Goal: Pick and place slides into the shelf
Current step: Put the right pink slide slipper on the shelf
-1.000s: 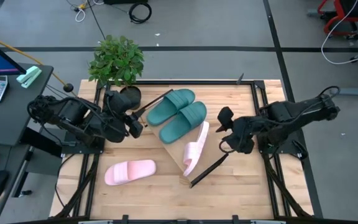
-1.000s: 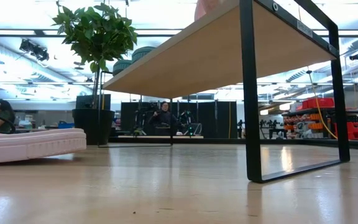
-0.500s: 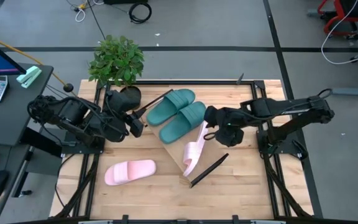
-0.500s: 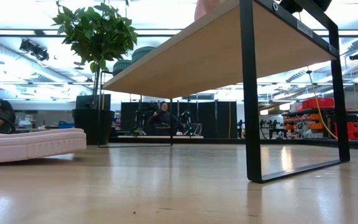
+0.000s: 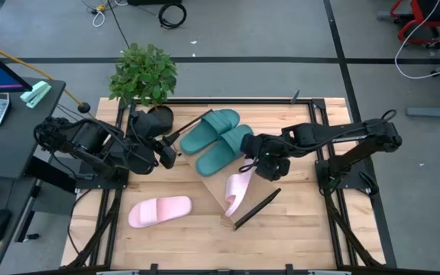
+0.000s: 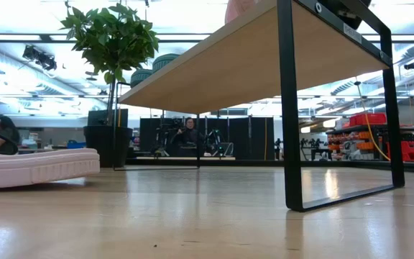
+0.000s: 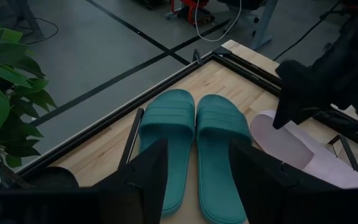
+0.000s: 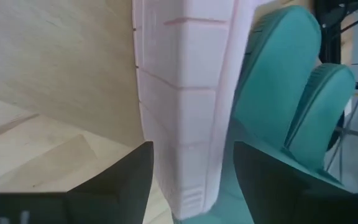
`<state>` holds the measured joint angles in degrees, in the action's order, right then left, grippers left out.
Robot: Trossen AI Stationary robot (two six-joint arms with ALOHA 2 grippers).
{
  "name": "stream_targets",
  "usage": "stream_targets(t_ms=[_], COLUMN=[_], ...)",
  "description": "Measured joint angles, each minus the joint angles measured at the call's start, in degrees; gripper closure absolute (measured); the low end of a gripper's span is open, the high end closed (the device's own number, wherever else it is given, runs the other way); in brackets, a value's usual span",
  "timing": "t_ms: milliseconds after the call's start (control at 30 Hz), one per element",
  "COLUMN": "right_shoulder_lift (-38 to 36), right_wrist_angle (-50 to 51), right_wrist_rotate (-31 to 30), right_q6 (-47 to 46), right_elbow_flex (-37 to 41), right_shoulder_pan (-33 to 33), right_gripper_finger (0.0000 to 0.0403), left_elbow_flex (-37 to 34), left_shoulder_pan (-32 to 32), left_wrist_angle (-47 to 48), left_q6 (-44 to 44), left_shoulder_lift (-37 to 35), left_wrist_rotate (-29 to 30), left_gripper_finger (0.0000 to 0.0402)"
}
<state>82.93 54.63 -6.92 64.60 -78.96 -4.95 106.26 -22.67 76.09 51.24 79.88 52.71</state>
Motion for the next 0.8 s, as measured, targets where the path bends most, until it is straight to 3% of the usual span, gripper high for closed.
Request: stream_targets(t_ms=[200, 500, 800], right_shoulder_lift=[1.54, 0.90, -0.32], right_wrist_angle=[-0.28, 0.65, 2.85], right_wrist_rotate=[-0.42, -5.39, -8.82], right_q6=[-0.71, -4.23, -10.98], right_elbow_flex=[0.00, 0.00, 0.00], right_shoulder_pan=[-0.03, -0.38, -3.42], right_gripper_finger=[0.0201, 0.0316, 0.0323], left_elbow_flex=[0.00, 0.00, 0.00], left_shoulder_pan=[0.01, 0.01, 0.00], left_wrist_angle=[0.00, 0.04, 0.05], left_q6=[0.00, -1.25, -1.53], left_shoulder_lift=[0.00, 0.00, 0.02], left_wrist_rotate=[0.00, 0.00, 0.04], left_gripper_finger=[0.0226, 0.0225, 0.0229])
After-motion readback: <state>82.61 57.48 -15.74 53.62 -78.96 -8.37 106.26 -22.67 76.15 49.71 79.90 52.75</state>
